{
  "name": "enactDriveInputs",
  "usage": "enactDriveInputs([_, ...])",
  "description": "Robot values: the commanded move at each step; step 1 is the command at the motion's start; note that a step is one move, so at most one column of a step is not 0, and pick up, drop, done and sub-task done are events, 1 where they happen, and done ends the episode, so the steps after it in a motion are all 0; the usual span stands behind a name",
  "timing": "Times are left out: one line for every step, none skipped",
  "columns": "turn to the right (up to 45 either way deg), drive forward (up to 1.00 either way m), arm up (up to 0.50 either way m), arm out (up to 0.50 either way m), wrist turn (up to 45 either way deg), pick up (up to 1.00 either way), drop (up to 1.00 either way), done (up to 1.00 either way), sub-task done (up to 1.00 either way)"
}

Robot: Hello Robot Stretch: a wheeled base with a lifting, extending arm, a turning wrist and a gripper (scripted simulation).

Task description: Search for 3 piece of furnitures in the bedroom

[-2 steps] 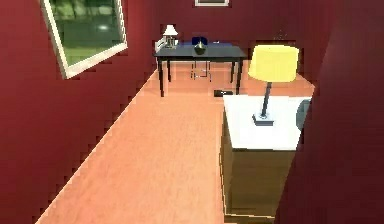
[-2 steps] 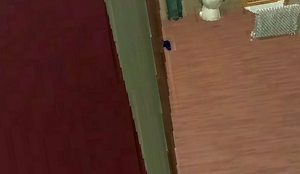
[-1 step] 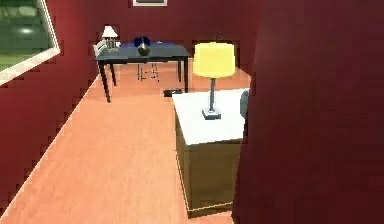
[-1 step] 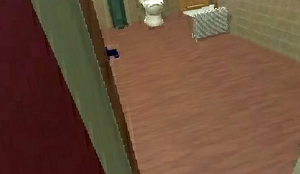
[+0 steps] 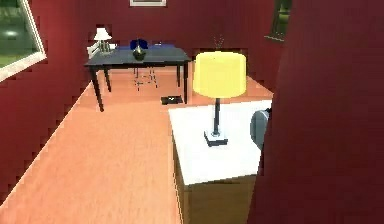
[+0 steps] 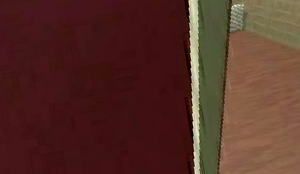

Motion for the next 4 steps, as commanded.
enactDriveInputs([33.0,0.00,0.00,0.00,0.0,0.00,0.00,0.00,0.00])
enactDriveInputs([0.0,0.00,0.00,0.00,0.0,0.00,0.00,0.00,1.00])
enactDriveInputs([-42.0,0.00,0.00,0.00,0.0,0.00,0.00,0.00,0.00])
enactDriveInputs([-3.0,0.00,0.00,0.00,0.0,0.00,0.00,0.00,0.00])
